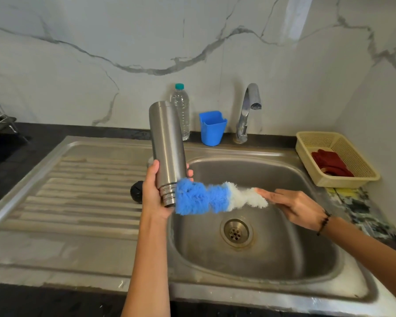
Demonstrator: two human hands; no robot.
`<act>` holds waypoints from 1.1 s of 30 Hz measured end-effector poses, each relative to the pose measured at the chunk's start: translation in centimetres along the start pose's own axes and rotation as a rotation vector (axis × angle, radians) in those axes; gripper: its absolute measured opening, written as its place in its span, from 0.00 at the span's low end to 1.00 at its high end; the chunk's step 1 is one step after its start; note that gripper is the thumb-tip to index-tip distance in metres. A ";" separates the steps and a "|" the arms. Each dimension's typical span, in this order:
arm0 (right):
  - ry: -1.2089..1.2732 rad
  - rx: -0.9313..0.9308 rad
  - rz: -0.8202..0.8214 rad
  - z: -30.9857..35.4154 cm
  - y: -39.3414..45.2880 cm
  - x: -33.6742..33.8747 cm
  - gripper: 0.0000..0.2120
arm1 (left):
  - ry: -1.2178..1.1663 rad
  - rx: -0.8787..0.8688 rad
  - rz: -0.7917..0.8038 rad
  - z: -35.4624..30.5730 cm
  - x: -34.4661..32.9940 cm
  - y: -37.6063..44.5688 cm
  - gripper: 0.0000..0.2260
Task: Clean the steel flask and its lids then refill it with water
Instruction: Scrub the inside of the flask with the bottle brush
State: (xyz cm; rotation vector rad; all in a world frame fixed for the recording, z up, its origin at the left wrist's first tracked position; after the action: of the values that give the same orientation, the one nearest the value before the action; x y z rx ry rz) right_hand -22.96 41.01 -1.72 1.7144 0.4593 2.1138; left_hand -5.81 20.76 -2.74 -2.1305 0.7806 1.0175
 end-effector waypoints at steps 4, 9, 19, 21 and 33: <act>0.044 0.023 0.000 1.4 1.4 -1.2 0.28 | 0.001 0.016 0.114 0.5 -1.2 -0.4 0.38; -0.016 -0.008 -0.033 -0.3 -0.1 0.4 0.30 | -0.115 -0.054 -0.013 -1.2 0.2 -0.5 0.29; 0.109 -0.249 -0.236 1.2 -1.3 0.0 0.25 | 0.367 -0.634 -0.498 -9.9 4.6 -4.5 0.15; 0.094 -0.262 -0.277 2.3 -0.3 -0.6 0.23 | 0.486 -0.734 -0.569 -11.3 5.0 -6.3 0.21; 0.106 -0.363 -0.275 10.8 5.1 -5.2 0.15 | 1.117 -0.788 -1.009 -11.6 8.5 -13.4 0.36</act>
State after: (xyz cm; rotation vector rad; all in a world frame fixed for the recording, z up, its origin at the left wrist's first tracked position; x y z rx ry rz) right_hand -11.83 34.17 -1.51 1.2662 0.2972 1.9514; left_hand 13.48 18.26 -0.04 -3.1409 -0.4578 -0.5974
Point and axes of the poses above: each hand's wrist, its own y-axis towards the middle knuckle, its own x-axis out of the back of the hand, z = x × y, the point moved 8 cm from there along y, towards the middle knuckle, and after that the axes turned 12 degrees about -z, right-handed, at the moved point
